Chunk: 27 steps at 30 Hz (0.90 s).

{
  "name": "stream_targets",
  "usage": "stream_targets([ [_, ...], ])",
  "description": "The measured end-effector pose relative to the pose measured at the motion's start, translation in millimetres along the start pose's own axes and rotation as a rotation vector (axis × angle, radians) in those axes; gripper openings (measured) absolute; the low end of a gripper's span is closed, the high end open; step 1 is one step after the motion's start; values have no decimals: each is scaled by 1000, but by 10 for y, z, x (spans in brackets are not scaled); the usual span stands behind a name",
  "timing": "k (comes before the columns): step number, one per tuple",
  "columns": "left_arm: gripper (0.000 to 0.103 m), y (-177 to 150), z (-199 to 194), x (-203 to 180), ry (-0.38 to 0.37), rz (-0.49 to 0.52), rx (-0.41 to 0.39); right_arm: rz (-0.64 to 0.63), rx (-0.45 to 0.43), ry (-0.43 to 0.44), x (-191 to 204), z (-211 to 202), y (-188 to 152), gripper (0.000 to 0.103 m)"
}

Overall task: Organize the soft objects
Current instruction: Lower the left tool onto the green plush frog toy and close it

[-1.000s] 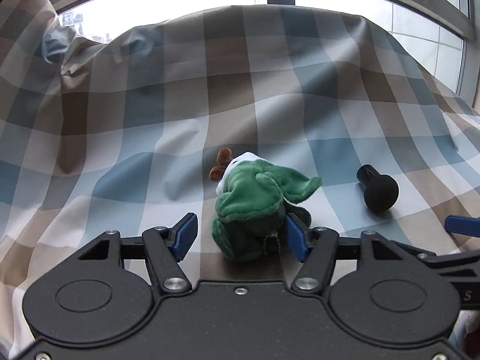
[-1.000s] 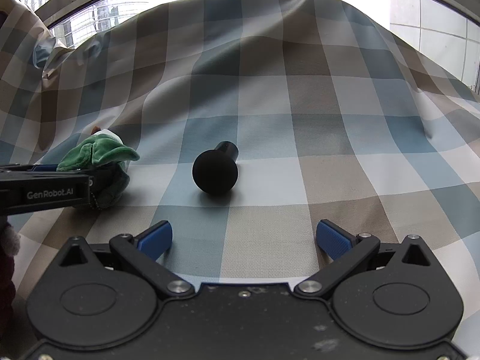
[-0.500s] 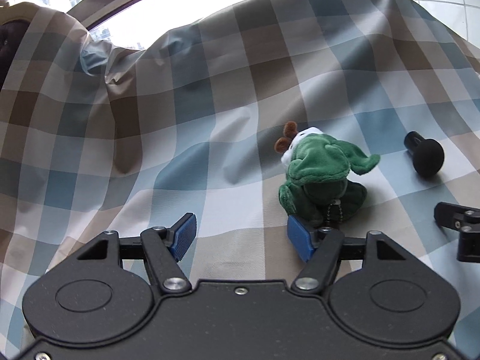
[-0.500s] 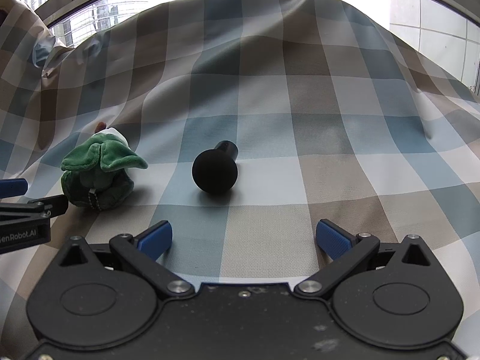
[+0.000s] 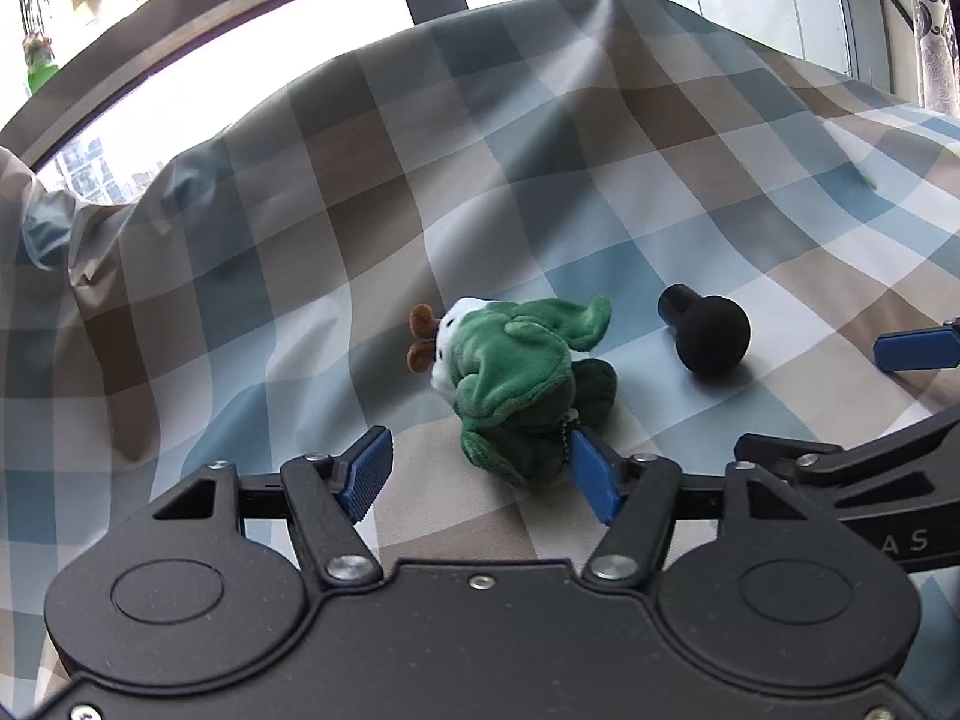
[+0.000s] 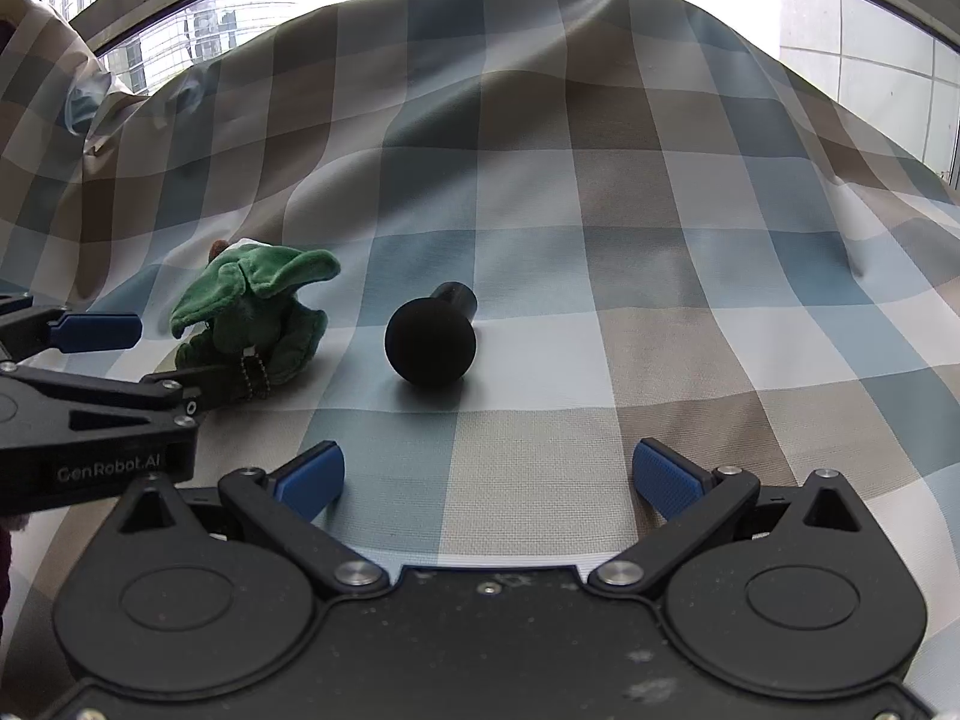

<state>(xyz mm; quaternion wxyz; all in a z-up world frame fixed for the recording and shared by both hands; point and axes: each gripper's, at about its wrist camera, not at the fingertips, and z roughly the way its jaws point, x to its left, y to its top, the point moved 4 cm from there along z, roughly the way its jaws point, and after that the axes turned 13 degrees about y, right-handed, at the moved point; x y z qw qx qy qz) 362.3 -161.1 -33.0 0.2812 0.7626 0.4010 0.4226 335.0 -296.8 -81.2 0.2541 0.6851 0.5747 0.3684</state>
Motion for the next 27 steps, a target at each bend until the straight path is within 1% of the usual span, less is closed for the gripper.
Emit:
stream_targets([
  [1,65,-3,5,0,-3,17,-3,2,-1,2,-3,-1,1,103],
  [3,67,-4,33,18,-10,53,-14,0,0,0,5,0,2,103],
  [5,69,35,81,33,9,101,-47,0,-1,0,6,-5,2,103],
  [6,72,58,100,30,10,125,-66,1,-2,1,5,-8,2,103],
  [7,80,82,118,20,8,149,-82,3,-4,2,2,-11,2,103],
  [9,88,133,171,-14,2,194,-114,10,-11,8,-8,-22,3,103],
  [12,90,192,285,-99,-7,247,-132,17,-17,15,-19,-35,2,103],
  [15,90,232,382,-206,-25,265,-140,22,-20,19,-23,-41,2,103],
  [19,91,260,472,-296,-29,271,-156,28,-23,25,-27,-39,3,103],
  [23,90,267,506,-285,-35,218,-134,30,-23,26,-30,-36,2,103],
  [24,84,260,496,-271,-43,203,-127,31,-23,26,-30,-36,1,103],
  [25,73,251,480,-257,-54,188,-121,31,-24,26,-30,-38,0,103],
  [26,69,242,463,-242,-63,173,-111,32,-24,27,-34,-38,0,103],
  [27,68,235,442,-227,-60,159,-107,32,-24,27,-33,-39,0,103],
])
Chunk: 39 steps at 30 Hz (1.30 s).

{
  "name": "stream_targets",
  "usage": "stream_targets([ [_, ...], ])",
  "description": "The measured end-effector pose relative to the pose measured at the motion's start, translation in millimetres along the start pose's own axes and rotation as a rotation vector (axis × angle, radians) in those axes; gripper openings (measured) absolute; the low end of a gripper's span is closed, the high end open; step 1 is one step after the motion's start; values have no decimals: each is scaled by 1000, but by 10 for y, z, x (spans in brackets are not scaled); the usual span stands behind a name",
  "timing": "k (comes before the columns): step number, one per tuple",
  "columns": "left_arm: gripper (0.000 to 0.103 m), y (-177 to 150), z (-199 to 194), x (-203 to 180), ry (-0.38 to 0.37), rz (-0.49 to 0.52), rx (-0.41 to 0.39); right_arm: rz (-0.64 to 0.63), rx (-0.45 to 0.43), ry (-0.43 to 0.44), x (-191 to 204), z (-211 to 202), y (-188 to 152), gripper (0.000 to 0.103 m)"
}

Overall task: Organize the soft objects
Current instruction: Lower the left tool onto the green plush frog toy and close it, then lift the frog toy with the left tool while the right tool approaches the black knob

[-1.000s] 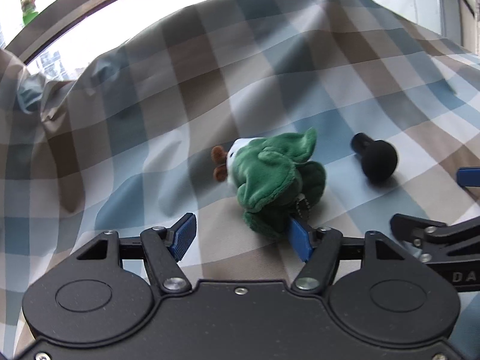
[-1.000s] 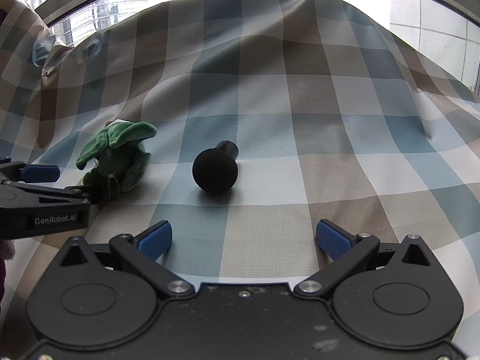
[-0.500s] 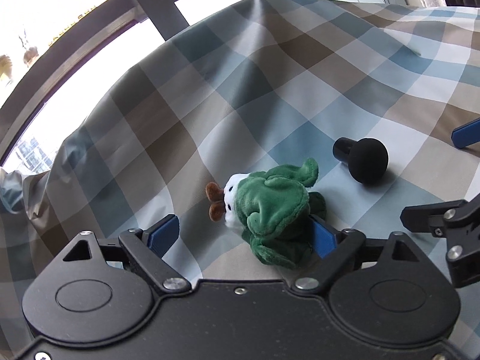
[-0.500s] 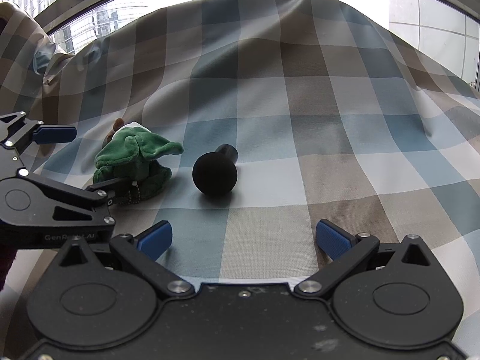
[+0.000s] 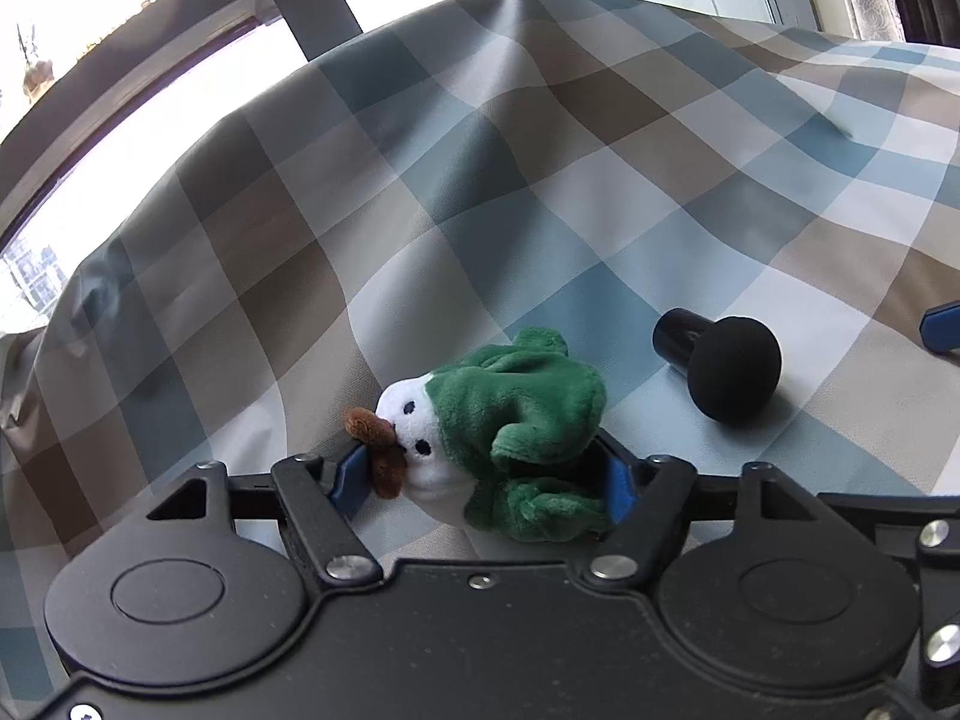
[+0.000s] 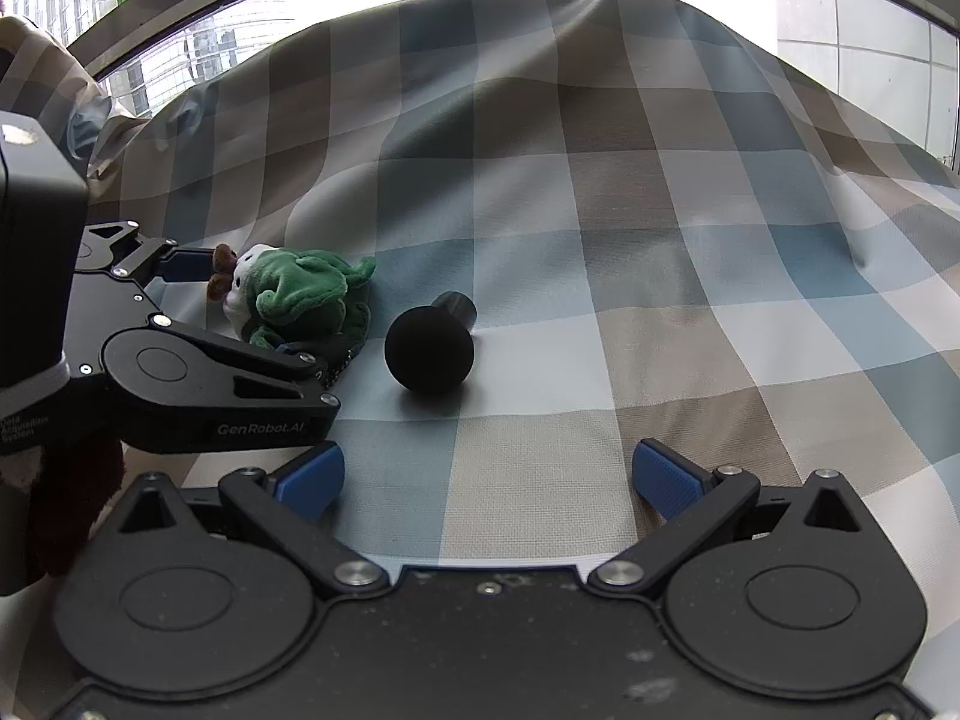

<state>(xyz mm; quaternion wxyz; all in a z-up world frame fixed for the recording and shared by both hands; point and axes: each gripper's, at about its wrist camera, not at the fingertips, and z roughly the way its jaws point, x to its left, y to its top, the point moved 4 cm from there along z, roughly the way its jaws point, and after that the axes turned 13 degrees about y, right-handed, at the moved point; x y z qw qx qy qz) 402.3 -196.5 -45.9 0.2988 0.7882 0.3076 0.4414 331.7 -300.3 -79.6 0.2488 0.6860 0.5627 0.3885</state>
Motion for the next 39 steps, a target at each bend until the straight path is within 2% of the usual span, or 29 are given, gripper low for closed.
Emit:
stream_targets([
  [3,68,-36,-93,61,13,-48,13,0,0,0,2,-2,0,103],
  [6,68,-117,-222,172,17,-125,65,2,-1,1,3,-6,1,103],
  [10,68,-344,-470,319,4,-214,98,4,-2,3,3,-11,6,103],
  [15,68,-667,-646,444,37,-272,107,7,-4,4,2,-15,7,103],
  [21,69,-760,-591,607,42,-392,119,17,-15,12,-11,-36,4,102],
  [25,76,-844,-502,666,2,-458,164,25,-24,18,-20,-54,3,102],
  [27,82,-900,-485,703,13,-495,182,27,-25,20,-23,-55,6,102],
  [32,86,-947,-464,708,16,-518,189,15,-18,5,-2,-48,9,102],
  [35,90,-959,-452,699,32,-517,191,17,-13,-35,-5,-45,16,102],
  [39,91,-976,-454,706,28,-526,187,50,-14,-101,-13,-36,104,102],
])
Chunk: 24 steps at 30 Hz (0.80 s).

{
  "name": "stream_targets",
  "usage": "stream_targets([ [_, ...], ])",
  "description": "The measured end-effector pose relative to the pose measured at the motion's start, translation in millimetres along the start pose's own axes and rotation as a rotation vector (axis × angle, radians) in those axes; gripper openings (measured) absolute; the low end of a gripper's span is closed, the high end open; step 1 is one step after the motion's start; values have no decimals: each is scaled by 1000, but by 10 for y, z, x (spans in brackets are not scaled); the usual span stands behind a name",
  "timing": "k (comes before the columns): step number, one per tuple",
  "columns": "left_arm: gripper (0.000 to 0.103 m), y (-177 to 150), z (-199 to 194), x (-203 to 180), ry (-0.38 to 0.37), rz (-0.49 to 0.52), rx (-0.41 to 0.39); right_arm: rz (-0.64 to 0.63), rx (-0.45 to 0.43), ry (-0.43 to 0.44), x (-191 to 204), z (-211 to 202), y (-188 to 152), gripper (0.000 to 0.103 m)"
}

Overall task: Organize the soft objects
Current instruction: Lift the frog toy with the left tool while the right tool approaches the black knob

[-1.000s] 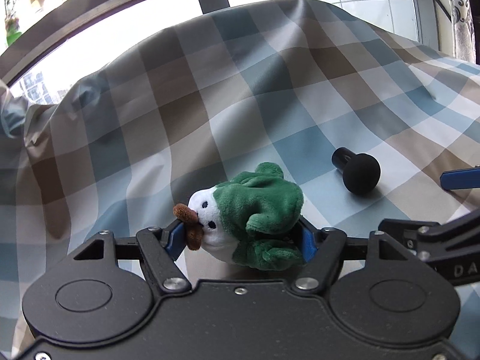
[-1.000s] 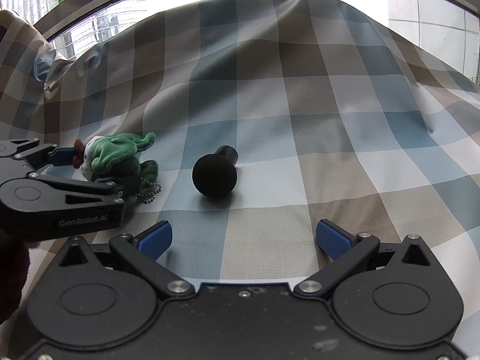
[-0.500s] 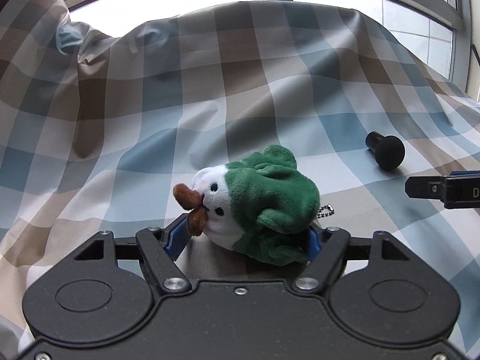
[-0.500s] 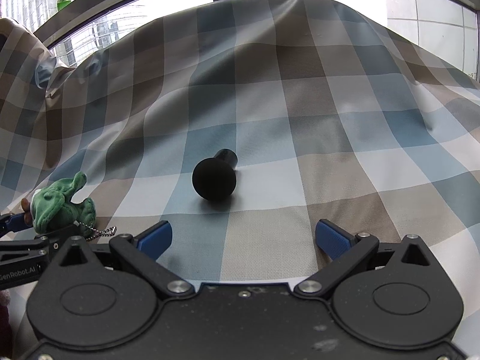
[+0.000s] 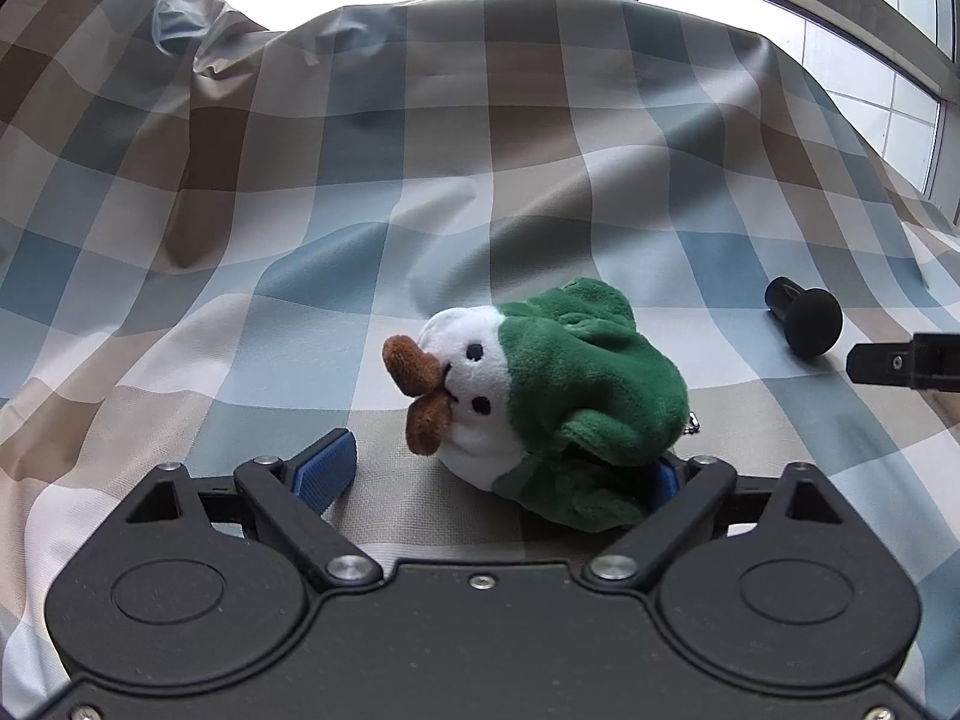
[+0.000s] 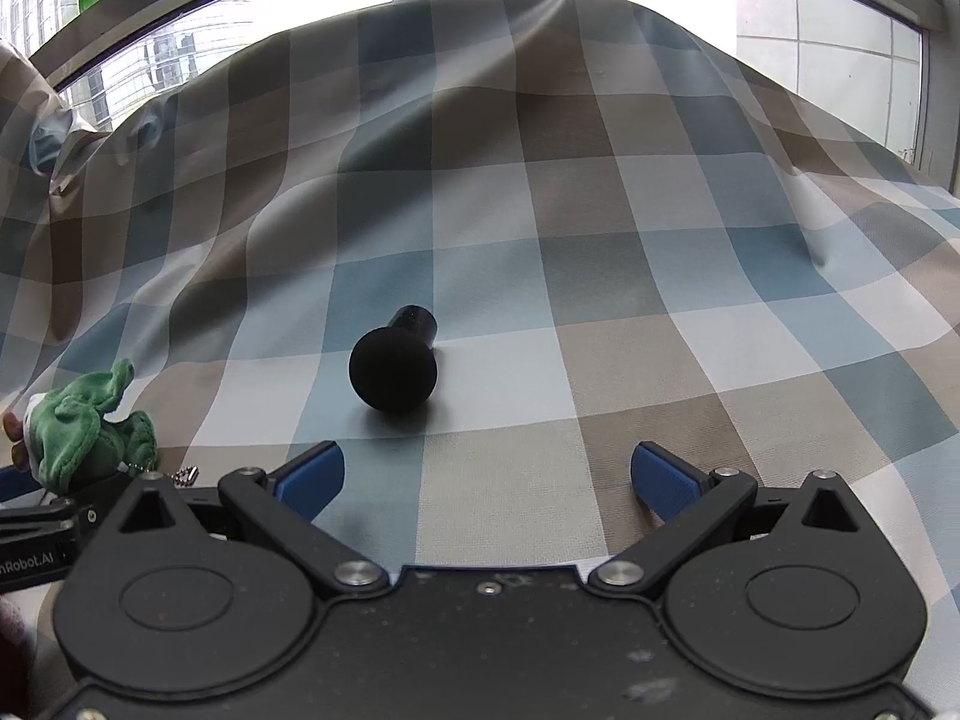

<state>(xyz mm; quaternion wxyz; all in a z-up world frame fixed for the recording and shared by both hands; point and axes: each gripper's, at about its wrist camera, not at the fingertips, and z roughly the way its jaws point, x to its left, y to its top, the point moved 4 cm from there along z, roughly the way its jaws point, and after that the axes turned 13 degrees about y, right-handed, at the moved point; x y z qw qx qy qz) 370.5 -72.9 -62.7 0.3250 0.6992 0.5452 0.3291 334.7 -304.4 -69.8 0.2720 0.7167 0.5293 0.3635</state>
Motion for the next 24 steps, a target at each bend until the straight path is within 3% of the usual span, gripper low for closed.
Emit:
stream_targets([
  [4,91,-1,1,7,-4,-4,-1,17,4,-23,99,108,141,102],
  [11,91,-3,5,17,-9,-11,-1,-133,44,-116,376,369,262,102],
  [20,91,-5,6,27,-14,-16,-2,-205,20,-247,77,152,410,102],
  [24,91,-4,6,26,-16,-17,-1,-168,20,-306,-90,82,441,101],
])
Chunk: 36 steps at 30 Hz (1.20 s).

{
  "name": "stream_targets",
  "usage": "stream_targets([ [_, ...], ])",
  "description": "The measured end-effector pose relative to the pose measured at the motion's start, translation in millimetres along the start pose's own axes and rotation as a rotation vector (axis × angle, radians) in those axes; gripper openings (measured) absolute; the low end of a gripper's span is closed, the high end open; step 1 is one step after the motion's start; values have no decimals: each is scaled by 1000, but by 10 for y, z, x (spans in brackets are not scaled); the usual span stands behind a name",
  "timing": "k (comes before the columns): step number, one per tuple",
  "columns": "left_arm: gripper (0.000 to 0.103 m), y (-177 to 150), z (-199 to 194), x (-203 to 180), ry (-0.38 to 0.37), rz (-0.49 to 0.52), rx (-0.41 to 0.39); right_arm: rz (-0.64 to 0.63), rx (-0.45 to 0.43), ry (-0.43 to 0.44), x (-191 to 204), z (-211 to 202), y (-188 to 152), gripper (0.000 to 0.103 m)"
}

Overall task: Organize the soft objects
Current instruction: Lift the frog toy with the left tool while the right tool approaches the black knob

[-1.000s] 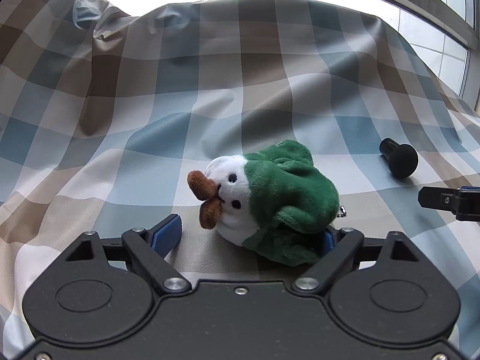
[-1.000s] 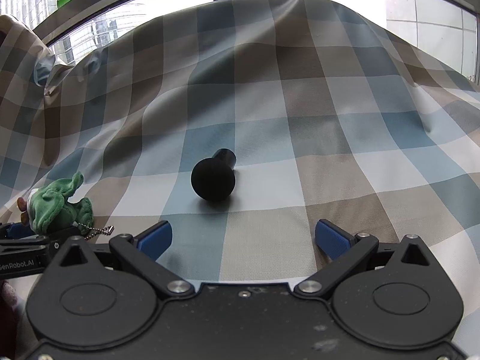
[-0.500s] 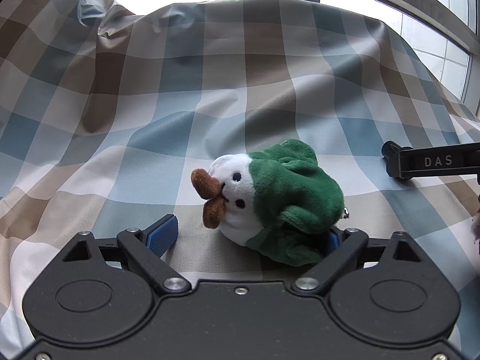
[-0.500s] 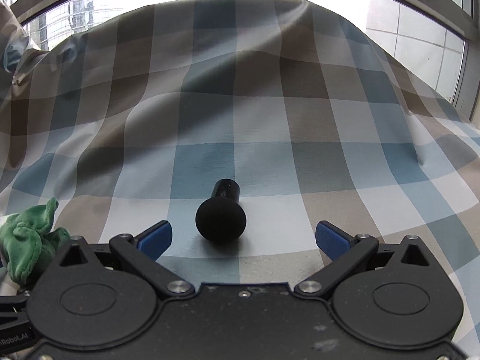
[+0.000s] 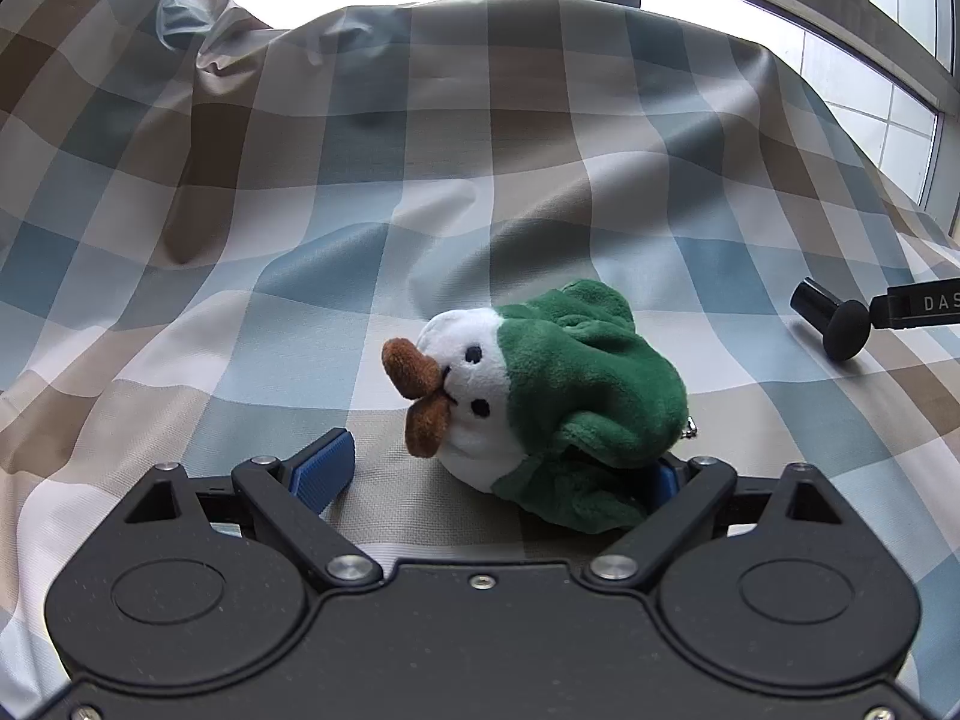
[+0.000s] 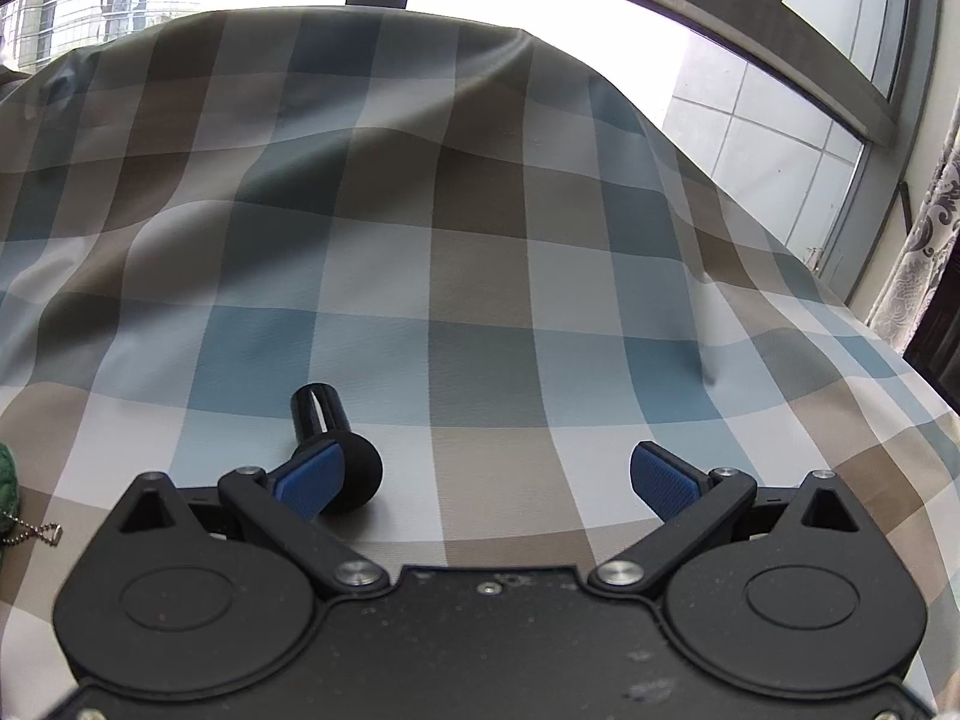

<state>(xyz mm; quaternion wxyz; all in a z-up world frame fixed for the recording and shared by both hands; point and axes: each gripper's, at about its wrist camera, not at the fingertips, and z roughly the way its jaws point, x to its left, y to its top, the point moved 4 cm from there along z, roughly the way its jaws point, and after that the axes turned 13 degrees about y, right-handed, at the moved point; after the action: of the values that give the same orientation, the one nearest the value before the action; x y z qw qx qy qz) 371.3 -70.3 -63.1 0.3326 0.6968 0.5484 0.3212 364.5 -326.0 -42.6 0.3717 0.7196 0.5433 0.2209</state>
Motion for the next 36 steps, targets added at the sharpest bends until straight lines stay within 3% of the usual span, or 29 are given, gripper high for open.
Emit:
stream_targets([
  [2,91,0,0,0,0,0,-1,40,-3,-38,-67,-24,-10,101],
  [4,91,1,1,1,-1,-1,0,71,-33,26,-50,-108,-29,101],
  [9,91,1,2,1,-1,-1,-1,-40,-6,70,310,-65,-85,101],
  [14,91,0,3,0,-2,-2,-1,-79,49,11,343,131,-135,96],
  [21,91,-3,0,3,-6,-6,-2,-68,29,-69,61,157,-57,96],
  [24,91,-1,1,1,-6,-6,-2,-16,18,-66,-14,130,-27,96],
  [28,91,0,-1,4,-6,-6,-2,135,16,70,29,81,-48,96],
  [31,91,0,-2,5,-6,-6,-2,253,0,141,138,107,-56,83],
  [36,92,2,0,14,-13,-12,-3,378,4,111,266,306,-15,75],
])
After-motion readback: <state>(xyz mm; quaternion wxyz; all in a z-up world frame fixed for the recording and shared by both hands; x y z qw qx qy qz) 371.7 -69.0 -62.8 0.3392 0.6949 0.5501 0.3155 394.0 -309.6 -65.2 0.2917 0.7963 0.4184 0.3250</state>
